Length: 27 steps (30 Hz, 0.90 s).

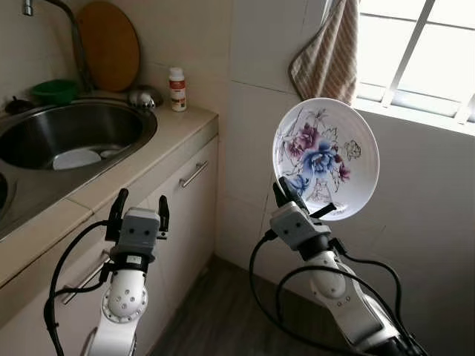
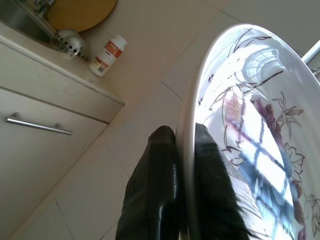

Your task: Kitchen organization

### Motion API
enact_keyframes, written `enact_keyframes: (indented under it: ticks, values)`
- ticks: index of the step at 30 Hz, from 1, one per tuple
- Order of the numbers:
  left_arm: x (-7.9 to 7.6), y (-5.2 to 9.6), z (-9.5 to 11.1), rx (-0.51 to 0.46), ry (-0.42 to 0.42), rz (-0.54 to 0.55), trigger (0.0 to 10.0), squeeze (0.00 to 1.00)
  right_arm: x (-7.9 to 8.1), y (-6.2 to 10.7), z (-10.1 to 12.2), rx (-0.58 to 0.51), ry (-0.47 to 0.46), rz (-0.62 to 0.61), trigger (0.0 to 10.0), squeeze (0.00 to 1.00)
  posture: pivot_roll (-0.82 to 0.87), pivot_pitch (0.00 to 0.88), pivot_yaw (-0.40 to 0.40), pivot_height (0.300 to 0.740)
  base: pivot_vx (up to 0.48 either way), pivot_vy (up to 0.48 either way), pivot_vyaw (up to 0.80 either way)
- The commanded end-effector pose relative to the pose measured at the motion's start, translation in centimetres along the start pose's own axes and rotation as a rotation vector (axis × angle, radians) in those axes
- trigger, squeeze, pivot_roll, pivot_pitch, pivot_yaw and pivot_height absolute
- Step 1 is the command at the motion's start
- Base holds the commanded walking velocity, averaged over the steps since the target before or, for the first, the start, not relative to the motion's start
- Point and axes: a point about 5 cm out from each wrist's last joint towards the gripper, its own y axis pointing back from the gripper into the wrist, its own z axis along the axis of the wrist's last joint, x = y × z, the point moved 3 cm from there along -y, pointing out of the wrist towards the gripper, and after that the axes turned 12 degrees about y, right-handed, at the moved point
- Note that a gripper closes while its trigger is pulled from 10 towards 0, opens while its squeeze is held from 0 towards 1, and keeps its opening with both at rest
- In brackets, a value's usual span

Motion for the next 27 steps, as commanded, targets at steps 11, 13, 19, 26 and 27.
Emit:
enact_keyframes:
  ticks: [11,13,19,26,27]
  values:
    - [-0.4,-0.6,1.5,-0.07,-0.003,-0.002,10.0,0.0,-0.7,-0.4,0.3,-0.033,0.015,-0.027,0.0,0.0,0.05,0.0,-0.044,0.74,0.326,0.0,0.8]
    - [-0.4,-0.6,1.6,-0.075,-0.006,-0.001,10.0,0.0,-0.7,-0.5,0.4,-0.037,0.014,-0.027,0.0,0.0,0.05,0.0,-0.044,0.74,0.315,0.0,0.8]
    - [-0.4,-0.7,1.9,-0.089,-0.01,0.002,10.0,0.0,-0.6,-0.5,0.5,-0.048,0.014,-0.028,0.0,0.0,0.05,0.0,-0.044,0.74,0.281,0.0,0.8]
    - [-0.4,-0.7,2.0,-0.098,-0.01,0.001,10.0,0.0,-0.6,-0.6,0.7,-0.057,0.015,-0.029,0.0,0.0,0.05,0.0,-0.044,0.74,0.263,0.0,0.8]
    - [-0.4,-0.7,2.0,-0.099,-0.01,0.001,10.0,0.0,-0.6,-0.6,0.7,-0.059,0.015,-0.029,0.0,0.0,0.05,0.0,-0.044,0.74,0.262,0.0,0.8]
